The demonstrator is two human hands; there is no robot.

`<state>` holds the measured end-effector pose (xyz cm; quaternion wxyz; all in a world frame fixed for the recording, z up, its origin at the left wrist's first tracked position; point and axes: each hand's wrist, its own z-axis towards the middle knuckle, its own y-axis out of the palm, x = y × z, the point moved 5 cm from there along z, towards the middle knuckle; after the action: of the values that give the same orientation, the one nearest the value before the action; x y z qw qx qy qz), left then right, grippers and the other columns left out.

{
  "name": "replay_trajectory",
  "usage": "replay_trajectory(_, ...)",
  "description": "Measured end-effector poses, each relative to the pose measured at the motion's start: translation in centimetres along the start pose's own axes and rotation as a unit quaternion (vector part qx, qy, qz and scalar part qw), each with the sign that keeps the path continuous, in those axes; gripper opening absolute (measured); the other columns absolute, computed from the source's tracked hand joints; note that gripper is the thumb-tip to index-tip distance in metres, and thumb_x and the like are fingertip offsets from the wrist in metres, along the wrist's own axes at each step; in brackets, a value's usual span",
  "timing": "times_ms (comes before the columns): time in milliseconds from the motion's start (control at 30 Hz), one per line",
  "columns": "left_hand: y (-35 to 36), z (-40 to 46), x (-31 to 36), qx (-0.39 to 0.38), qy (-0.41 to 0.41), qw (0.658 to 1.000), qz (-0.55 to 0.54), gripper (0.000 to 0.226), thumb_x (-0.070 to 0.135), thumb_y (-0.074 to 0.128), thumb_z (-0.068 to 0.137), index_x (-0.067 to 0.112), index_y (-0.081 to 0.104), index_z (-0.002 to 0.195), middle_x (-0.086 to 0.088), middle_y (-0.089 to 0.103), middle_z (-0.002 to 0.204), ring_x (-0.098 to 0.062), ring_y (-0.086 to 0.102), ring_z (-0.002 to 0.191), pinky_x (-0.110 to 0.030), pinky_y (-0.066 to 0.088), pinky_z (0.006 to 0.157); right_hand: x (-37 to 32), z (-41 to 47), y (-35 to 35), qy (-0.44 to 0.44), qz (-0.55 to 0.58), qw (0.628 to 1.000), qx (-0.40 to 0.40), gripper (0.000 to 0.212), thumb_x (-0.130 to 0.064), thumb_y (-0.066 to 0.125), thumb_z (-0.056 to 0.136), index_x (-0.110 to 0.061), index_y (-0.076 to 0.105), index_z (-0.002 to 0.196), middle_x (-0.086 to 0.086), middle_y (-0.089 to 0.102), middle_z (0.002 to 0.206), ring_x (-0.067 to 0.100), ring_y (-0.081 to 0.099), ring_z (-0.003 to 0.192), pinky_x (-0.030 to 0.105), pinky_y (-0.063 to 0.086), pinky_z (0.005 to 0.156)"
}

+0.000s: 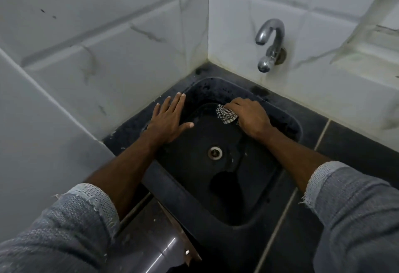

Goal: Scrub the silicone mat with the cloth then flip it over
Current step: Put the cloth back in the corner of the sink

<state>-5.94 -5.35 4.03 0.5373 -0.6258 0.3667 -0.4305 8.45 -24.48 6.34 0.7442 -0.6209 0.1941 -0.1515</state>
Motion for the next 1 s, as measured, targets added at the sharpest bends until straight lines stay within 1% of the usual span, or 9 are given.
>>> replay_trajectory(167, -0.4, 4.2, -2.9, -0.001, 0.006, 1.000, 0.012, 0.091, 0.073, 0.028, 0.088, 0.024, -0.013, 0.152, 0.002, -0.011, 0.161, -0.026, -0.003, 0.149, -0.052, 0.005, 0.118, 1.0, 5.8, 1.9, 0.003, 0.081, 0.995, -0.049, 0.050, 0.002, 0.048, 0.079, -0.015, 0.051, 0.126, 0.011, 0.049, 0.124, 0.032, 0.048, 0.110, 0.048, 0.043, 0.086)
replay_trajectory(300, 0.1, 7.6, -4.2, -0.007, 0.012, 1.000, 0.023, 0.090, 0.071, 0.029, 0.088, 0.022, -0.011, 0.153, 0.002, -0.009, 0.162, -0.025, -0.001, 0.148, -0.051, 0.007, 0.118, 2.0, 9.6, 3.1, -0.012, 0.077, 0.995, -0.065, 0.048, 0.002, 0.048, 0.079, -0.014, 0.053, 0.124, 0.013, 0.051, 0.120, 0.033, 0.048, 0.108, 0.048, 0.043, 0.087)
replay_trajectory(367, 0.6, 9.4, -4.6, -0.012, 0.015, 1.000, 0.023, 0.090, 0.071, 0.030, 0.089, 0.022, -0.011, 0.153, 0.003, -0.009, 0.162, -0.024, -0.001, 0.148, -0.050, 0.006, 0.119, 2.7, 11.4, 3.5, -0.019, 0.046, 0.997, -0.059, 0.050, 0.003, 0.048, 0.079, -0.016, 0.055, 0.124, 0.010, 0.056, 0.122, 0.034, 0.049, 0.109, 0.044, 0.041, 0.090)
replay_trajectory(433, 1.0, 11.0, -5.0, -0.014, 0.018, 0.999, 0.028, 0.090, 0.070, 0.030, 0.089, 0.022, -0.011, 0.153, 0.003, -0.009, 0.162, -0.023, -0.002, 0.149, -0.049, 0.006, 0.119, 3.5, 13.2, 3.9, -0.014, 0.013, 0.998, -0.054, 0.050, 0.003, 0.048, 0.079, -0.019, 0.059, 0.123, 0.008, 0.061, 0.124, 0.035, 0.049, 0.108, 0.039, 0.038, 0.087)
replay_trajectory(500, 1.3, 12.4, -5.4, -0.008, 0.028, 0.999, 0.041, 0.089, 0.070, 0.030, 0.090, 0.022, -0.011, 0.153, 0.003, -0.009, 0.162, -0.023, -0.002, 0.149, -0.049, 0.006, 0.119, 4.4, 15.1, 4.4, -0.008, -0.003, 0.999, -0.051, 0.049, 0.001, 0.050, 0.080, -0.020, 0.061, 0.122, 0.010, 0.064, 0.121, 0.036, 0.051, 0.106, 0.037, 0.040, 0.084)
replay_trajectory(600, 1.5, 14.5, -5.9, 0.000, 0.047, 0.997, 0.064, 0.089, 0.068, 0.031, 0.090, 0.020, -0.010, 0.153, 0.002, -0.009, 0.162, -0.023, -0.002, 0.148, -0.049, 0.008, 0.119, 5.5, 17.9, 5.0, -0.002, 0.018, 1.000, -0.023, 0.045, -0.007, 0.051, 0.086, -0.029, 0.059, 0.124, 0.009, 0.063, 0.121, 0.034, 0.050, 0.107, 0.037, 0.045, 0.082)
replay_trajectory(700, 1.8, 16.4, -6.2, 0.014, 0.059, 0.994, 0.094, 0.090, 0.068, 0.031, 0.090, 0.020, -0.009, 0.153, 0.001, -0.009, 0.162, -0.024, -0.001, 0.148, -0.048, 0.006, 0.118, 6.8, 21.5, 6.0, 0.015, 0.025, 0.999, -0.033, 0.041, -0.016, 0.057, 0.086, -0.034, 0.056, 0.123, 0.002, 0.061, 0.117, 0.028, 0.044, 0.107, 0.037, 0.047, 0.077)
replay_trajectory(800, 2.0, 18.2, -6.7, 0.020, 0.076, 0.991, 0.110, 0.090, 0.069, 0.030, 0.089, 0.020, -0.011, 0.153, 0.001, -0.011, 0.162, -0.023, -0.002, 0.149, -0.045, 0.002, 0.118, 7.8, 25.3, 6.7, 0.002, 0.035, 0.999, -0.018, 0.035, -0.024, 0.059, 0.087, -0.029, 0.057, 0.122, -0.002, 0.059, 0.125, 0.029, 0.046, 0.108, 0.043, 0.049, 0.083)
replay_trajectory(1000, 3.0, 20.3, -6.5, 0.048, 0.108, 0.984, 0.134, 0.091, 0.072, 0.029, 0.088, 0.021, -0.011, 0.152, 0.001, -0.007, 0.162, -0.023, 0.000, 0.149, -0.042, 0.003, 0.118, 8.2, 29.9, 9.2, -0.025, 0.045, 0.998, 0.029, 0.043, -0.014, 0.058, 0.084, -0.014, 0.056, 0.127, 0.010, 0.054, 0.132, 0.034, 0.044, 0.117, 0.041, 0.044, 0.093)
